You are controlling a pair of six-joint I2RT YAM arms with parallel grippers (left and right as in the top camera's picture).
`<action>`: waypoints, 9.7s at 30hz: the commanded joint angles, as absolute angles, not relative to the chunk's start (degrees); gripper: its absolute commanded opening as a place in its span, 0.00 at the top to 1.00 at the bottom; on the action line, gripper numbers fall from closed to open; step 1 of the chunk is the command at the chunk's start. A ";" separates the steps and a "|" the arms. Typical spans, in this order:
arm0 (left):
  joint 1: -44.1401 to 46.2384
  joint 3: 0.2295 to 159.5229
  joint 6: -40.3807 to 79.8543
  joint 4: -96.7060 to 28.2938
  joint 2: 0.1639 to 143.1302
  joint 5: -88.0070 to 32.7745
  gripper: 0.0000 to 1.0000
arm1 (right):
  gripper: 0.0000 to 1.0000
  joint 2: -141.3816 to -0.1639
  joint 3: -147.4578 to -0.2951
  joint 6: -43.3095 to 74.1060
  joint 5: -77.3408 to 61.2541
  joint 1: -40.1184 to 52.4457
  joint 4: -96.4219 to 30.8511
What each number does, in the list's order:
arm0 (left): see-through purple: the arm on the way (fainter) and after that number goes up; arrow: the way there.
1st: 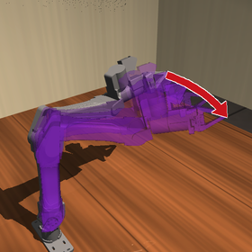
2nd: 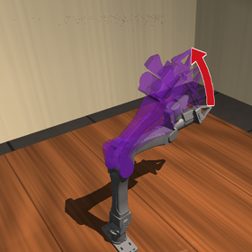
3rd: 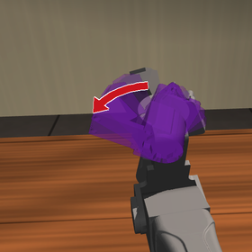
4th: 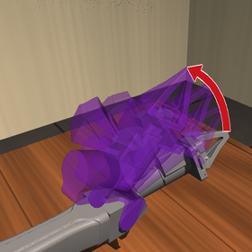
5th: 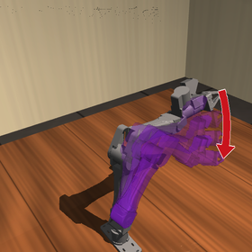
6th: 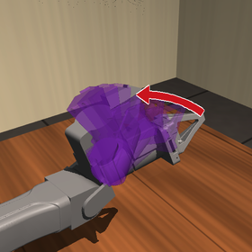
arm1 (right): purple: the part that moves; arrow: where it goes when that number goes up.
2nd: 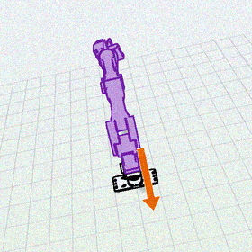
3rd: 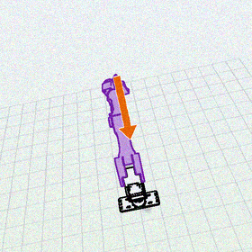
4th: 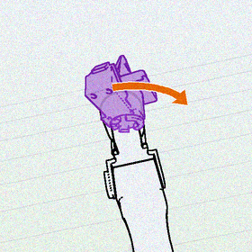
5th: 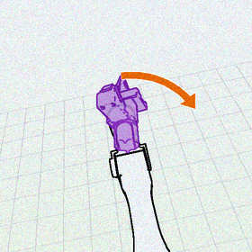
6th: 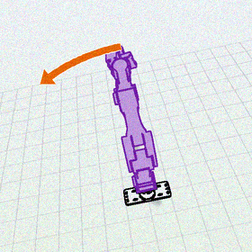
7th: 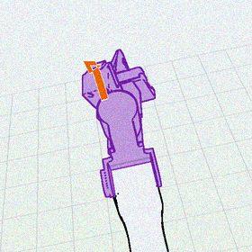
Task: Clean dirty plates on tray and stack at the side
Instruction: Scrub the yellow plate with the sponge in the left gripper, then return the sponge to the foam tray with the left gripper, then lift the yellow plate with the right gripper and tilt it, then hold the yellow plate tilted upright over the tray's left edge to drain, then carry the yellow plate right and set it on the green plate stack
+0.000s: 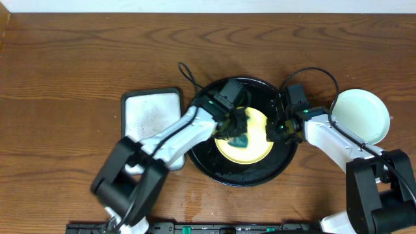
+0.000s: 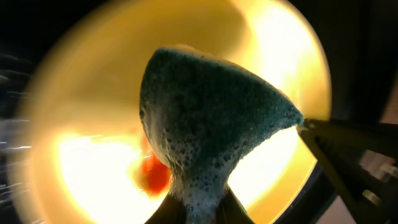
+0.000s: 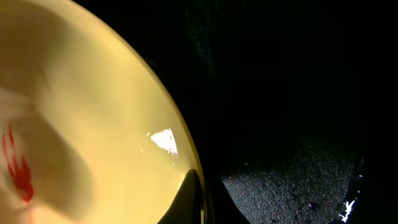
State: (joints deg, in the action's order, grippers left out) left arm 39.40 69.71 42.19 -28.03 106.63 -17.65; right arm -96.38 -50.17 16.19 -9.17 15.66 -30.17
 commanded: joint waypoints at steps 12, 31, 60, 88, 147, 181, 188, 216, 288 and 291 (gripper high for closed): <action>37.06 71.11 43.75 -42.02 112.27 -1.48 0.93 | 0.99 -96.92 -49.43 17.10 -6.26 15.84 -31.29; 39.77 72.53 41.89 -28.38 117.23 -25.02 0.93 | 0.99 -96.92 -49.43 17.10 -6.26 15.86 -31.27; 35.05 72.95 38.04 -42.92 117.21 11.40 0.93 | 0.99 -96.90 -49.43 17.08 -6.26 15.86 -31.27; 32.47 85.21 35.42 -61.98 101.71 3.01 0.93 | 0.99 -96.92 -49.43 15.79 -6.24 15.84 -31.86; 3.88 70.41 25.10 -63.24 54.00 -8.36 0.18 | 0.99 -98.80 -74.91 5.34 5.82 46.06 -15.22; 3.88 70.41 25.10 -63.24 54.22 -8.36 0.17 | 0.99 -94.72 -74.91 -25.96 29.80 57.43 4.10; 3.88 70.41 25.10 -63.24 54.22 -8.36 0.17 | 0.99 -94.72 -74.91 -27.55 29.80 57.43 6.37; 3.88 70.41 25.10 -63.24 54.22 -8.36 0.17 | 0.99 -94.72 -74.91 -33.54 29.78 58.08 7.11; 3.88 70.41 25.10 -63.24 54.22 -8.36 0.16 | 0.99 -83.90 -73.71 22.24 -4.16 -27.29 -53.30; 3.88 70.41 25.10 -63.24 54.22 -8.36 0.17 | 0.99 -87.05 -73.17 22.22 -4.14 -32.67 -52.07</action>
State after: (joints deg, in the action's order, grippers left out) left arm 4.14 69.25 25.45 -63.05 54.22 -7.84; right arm -84.07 -74.13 23.92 -3.22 -28.05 -52.64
